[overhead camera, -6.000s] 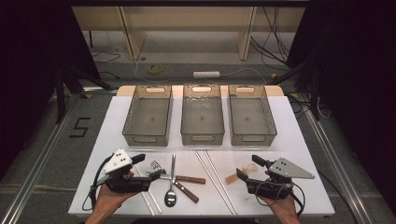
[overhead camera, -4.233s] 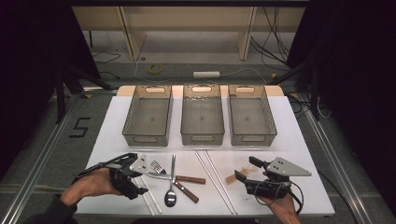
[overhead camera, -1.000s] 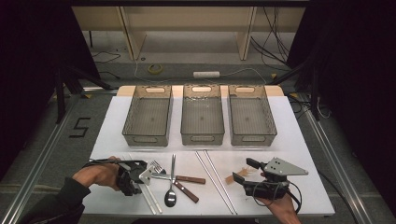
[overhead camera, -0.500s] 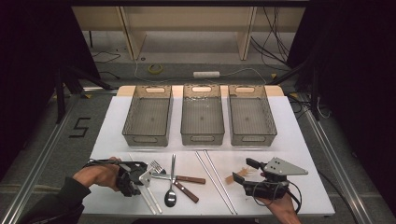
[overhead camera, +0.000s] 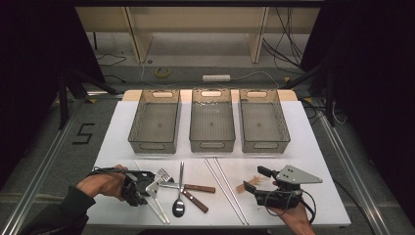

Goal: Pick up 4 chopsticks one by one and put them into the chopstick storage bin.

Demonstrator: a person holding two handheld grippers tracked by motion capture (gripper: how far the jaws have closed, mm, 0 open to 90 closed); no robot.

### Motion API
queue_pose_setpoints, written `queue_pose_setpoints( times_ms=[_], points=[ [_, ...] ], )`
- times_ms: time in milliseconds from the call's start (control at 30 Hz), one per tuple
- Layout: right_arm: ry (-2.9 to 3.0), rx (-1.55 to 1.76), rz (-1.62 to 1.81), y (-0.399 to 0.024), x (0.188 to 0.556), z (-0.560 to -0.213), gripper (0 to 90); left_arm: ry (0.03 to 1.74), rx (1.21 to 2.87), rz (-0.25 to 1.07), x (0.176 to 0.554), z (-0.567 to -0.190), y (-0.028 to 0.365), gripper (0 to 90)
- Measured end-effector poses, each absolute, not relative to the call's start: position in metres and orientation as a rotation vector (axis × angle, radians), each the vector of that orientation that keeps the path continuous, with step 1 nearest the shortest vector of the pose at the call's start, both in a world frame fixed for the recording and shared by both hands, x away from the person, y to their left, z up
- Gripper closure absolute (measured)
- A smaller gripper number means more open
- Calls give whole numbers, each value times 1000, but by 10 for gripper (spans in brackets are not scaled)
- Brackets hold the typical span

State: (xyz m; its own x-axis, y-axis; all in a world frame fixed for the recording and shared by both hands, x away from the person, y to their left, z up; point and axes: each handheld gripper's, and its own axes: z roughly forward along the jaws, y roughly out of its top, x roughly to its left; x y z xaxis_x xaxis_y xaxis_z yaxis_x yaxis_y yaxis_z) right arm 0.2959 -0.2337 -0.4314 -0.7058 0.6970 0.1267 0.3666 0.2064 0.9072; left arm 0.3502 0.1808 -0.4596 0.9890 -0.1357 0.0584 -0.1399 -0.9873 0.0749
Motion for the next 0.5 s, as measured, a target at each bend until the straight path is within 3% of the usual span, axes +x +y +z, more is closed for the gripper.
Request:
queue_pose_setpoints(
  times_ms=[500],
  points=[
    [2180, 997, 1499, -233, 296, -432, 273, -292, 3016, 53, 348, -460, 184, 730]
  ],
)
